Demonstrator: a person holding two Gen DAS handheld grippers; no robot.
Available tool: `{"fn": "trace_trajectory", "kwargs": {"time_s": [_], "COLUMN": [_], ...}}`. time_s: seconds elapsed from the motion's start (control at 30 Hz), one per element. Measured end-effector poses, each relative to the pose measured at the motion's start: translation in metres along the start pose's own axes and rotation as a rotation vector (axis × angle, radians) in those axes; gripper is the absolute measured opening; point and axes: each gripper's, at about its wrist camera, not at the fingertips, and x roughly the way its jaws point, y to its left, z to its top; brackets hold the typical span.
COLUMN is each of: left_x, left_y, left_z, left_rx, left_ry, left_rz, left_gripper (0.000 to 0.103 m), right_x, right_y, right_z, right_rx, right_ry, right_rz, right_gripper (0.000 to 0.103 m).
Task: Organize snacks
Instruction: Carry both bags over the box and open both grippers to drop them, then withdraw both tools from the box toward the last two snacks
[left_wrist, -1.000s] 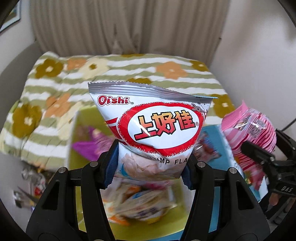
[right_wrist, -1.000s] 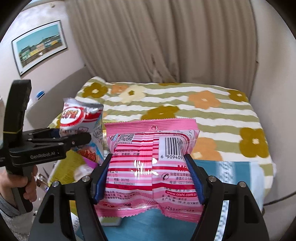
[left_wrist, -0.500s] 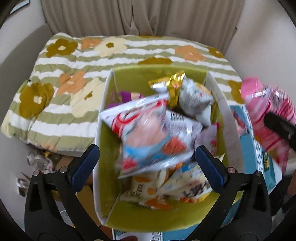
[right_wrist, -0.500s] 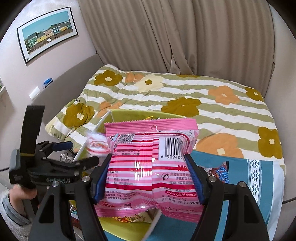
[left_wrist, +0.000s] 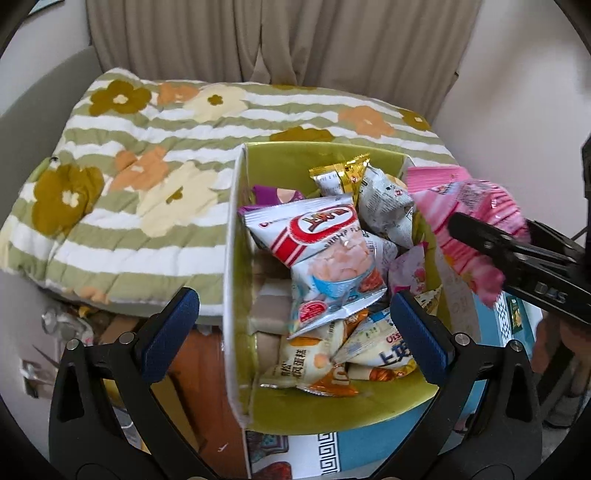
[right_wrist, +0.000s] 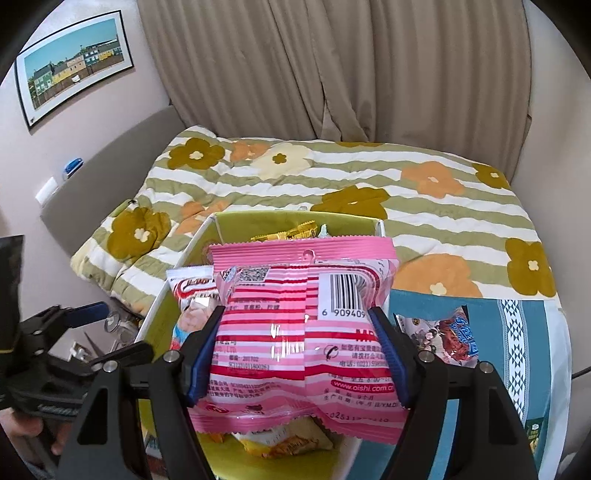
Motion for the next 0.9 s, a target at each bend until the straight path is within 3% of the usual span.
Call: {"fn": "trace_trajectory", "kwargs": {"time_s": [0.1,0.17,0.53,0.9], "left_x": [0.002,0.005,0.001,-0.065], "left_y": [0.008,0.011,0.012,-0.032], "left_z": [-0.001,-0.003,-0.013,-0.021], "left_rx": [0.008,0.016,0.038,0.043], "left_ry": [0.007,0.016,0.020,-0.137], "left_rz": [-0.004,-0.009,-0.017,0.074], "left_gripper": [0.102,0.102,0.102,0.102], "right_x": [0.011,0.016,-0.003,-0.076], "right_y": [0.007,0.010,0.012,0.005], "right_z": [0.000,-0.001,-0.025,-0.022], "right_rx": [0.010,0.014,0.048,0.039], "right_ry": [-0.004,-0.017,-0.038,-0.165], "right_rz": [-0.034,-0.049,-0.062,-0.090], "right_gripper": [0.077,0.102,0.103,0.103]}}
